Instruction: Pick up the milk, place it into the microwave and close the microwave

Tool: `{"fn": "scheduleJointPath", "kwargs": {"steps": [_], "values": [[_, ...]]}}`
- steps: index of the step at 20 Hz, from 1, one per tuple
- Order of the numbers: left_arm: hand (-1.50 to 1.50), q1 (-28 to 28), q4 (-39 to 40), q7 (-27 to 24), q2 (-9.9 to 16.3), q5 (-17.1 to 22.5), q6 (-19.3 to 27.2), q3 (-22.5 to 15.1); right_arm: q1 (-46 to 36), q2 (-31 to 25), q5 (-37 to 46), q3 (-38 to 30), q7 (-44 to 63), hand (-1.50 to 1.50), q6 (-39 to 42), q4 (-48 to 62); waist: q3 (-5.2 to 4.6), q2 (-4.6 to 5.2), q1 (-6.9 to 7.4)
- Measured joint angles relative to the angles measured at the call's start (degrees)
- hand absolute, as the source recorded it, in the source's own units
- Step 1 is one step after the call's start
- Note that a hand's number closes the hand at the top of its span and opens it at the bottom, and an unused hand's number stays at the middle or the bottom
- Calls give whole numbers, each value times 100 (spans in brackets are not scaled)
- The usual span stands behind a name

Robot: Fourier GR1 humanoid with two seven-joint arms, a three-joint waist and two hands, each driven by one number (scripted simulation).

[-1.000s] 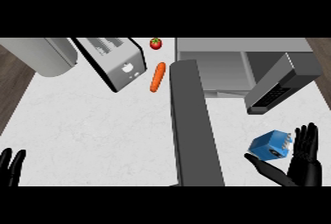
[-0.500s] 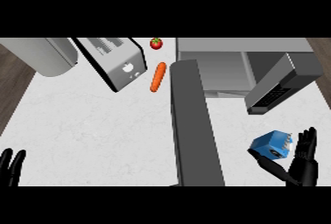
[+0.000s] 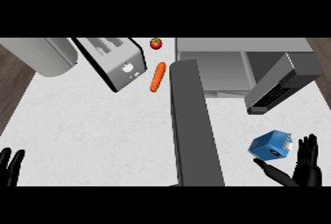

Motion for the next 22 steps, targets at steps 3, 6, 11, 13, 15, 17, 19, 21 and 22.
{"fn": "scheduleJointPath", "kwargs": {"steps": [3, 6, 11, 13, 15, 17, 19, 21, 22], "values": [[-150, 47, -1, -12, -12, -45, 9, -79, -99, -114, -119, 199, -71, -150, 851, 209, 3, 0, 21], [-150, 3, 115, -72, 30, 39, -57, 51, -132, -120, -244, 333, -275, 150, 1501, 256, 0, -2, 9], [-150, 17, 205, -146, 21, 35, -50, 4, -308, -19, -71, 280, -844, 150, 1141, 383, -3, -2, 3], [-150, 114, 187, -204, 4, 20, -16, -85, -371, 42, 11, 178, -900, 150, 663, 282, -6, -5, 5], [-150, 105, 169, -171, 5, 66, -35, -42, -430, 113, 6, 120, -928, 150, 425, 208, -6, -5, 0], [-150, 45, 288, -209, 1, 90, -65, 3, -376, 202, -16, 206, -730, 150, 307, -217, -7, -7, -14], [-150, 8, 343, -237, 7, 91, -110, 47, -326, 235, -34, 297, -627, 150, 335, -507, -9, -9, -18], [-150, 72, 372, -299, 14, 97, -196, 41, -469, 78, -41, 359, -572, 150, 591, -453, -6, -6, 1], [-150, 57, 348, -266, 10, 95, -193, 23, -545, -3, -34, 415, -596, 150, 790, -360, -5, -3, 10]]}}
